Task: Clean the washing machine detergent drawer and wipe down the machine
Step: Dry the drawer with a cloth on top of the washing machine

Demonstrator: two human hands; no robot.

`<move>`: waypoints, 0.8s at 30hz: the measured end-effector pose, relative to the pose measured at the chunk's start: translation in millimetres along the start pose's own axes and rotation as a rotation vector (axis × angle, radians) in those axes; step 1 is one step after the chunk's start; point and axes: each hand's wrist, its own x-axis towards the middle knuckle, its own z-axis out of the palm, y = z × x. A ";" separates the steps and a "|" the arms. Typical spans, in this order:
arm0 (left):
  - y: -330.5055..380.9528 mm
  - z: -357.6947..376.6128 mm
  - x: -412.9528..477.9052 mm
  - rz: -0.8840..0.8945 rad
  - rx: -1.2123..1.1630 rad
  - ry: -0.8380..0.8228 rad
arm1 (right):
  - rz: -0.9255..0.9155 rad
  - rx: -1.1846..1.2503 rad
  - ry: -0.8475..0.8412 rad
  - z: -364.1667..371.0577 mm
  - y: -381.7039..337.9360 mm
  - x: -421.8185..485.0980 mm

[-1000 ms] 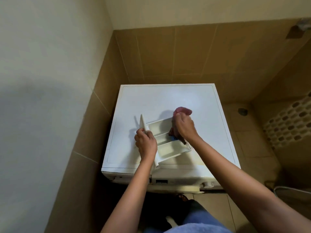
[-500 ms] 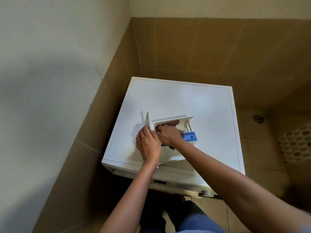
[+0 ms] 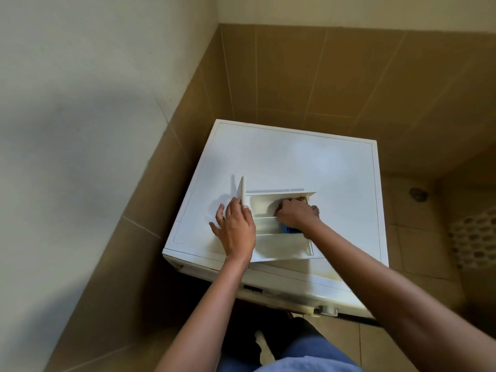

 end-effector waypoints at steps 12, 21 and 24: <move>1.6 -4.4 -1.4 -0.024 -0.124 -0.001 | -0.309 0.828 -0.093 -13.8 -14.2 -14.9; 0.0 -5.4 3.7 -0.047 -0.154 0.010 | -0.346 0.861 0.308 -1.7 -41.6 -26.2; 1.7 -6.4 2.4 -0.036 -0.147 0.014 | -0.471 0.549 0.312 29.0 -51.9 -24.5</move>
